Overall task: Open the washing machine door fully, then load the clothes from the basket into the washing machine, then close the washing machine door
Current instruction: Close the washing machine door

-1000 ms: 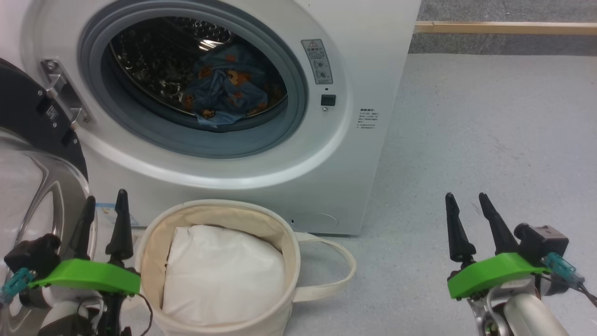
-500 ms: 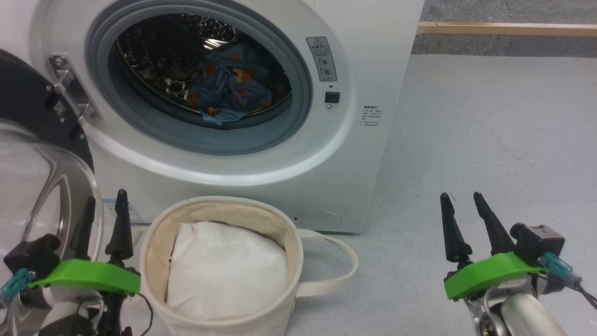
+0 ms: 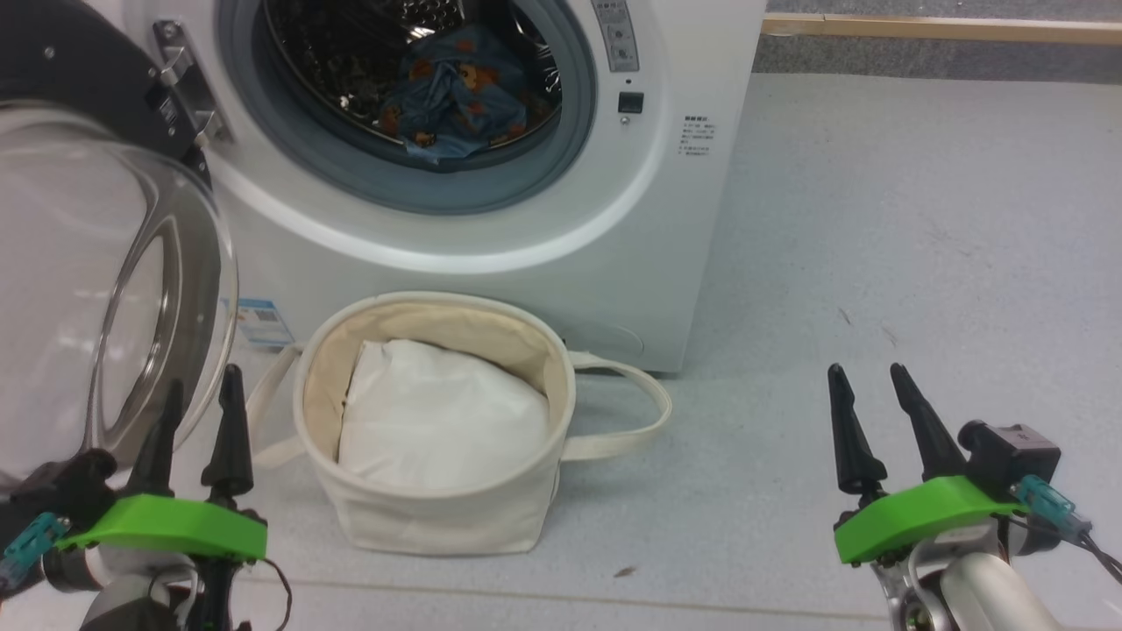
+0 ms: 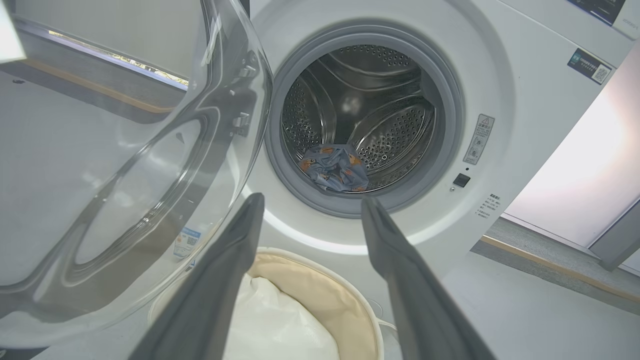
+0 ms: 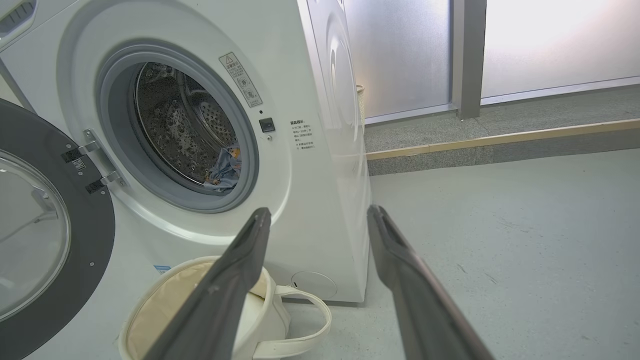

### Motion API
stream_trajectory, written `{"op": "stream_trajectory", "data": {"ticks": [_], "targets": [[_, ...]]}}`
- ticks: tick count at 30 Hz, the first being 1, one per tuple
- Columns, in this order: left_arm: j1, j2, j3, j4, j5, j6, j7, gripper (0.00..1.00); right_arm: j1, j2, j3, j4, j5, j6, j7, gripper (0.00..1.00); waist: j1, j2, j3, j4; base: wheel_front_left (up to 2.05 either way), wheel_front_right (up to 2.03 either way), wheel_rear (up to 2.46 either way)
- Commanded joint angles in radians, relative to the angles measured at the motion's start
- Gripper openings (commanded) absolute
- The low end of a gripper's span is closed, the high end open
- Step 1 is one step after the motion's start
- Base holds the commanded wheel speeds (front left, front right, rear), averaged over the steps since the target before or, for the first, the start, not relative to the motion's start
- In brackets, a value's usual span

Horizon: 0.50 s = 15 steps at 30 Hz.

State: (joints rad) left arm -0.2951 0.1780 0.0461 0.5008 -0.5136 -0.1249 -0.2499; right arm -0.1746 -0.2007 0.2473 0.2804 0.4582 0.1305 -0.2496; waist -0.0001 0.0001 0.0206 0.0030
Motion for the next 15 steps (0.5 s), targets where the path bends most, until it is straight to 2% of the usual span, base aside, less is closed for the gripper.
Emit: {"op": "stream_trajectory", "data": {"ticks": [1,7,15], "targets": [[-0.027,0.024,0.030,-0.030,0.005,-0.006,-0.012,1.00,-0.014,-0.011,0.019,-0.031,0.004,0.000,-0.012,1.00,0.0001,-0.0001,0.000,0.002,-1.40,1.40,0.00],[-0.021,0.021,0.023,-0.037,0.013,-0.006,-0.012,1.00,-0.013,-0.006,0.029,-0.028,0.004,0.000,-0.012,1.00,0.0001,-0.0001,-0.004,0.013,-0.93,0.93,0.00],[-0.014,0.012,0.007,-0.038,0.028,-0.006,-0.012,1.00,-0.010,-0.007,0.042,-0.024,0.009,0.000,-0.012,1.00,0.0001,-0.0001,-0.011,0.040,-0.12,0.12,0.00]]}}
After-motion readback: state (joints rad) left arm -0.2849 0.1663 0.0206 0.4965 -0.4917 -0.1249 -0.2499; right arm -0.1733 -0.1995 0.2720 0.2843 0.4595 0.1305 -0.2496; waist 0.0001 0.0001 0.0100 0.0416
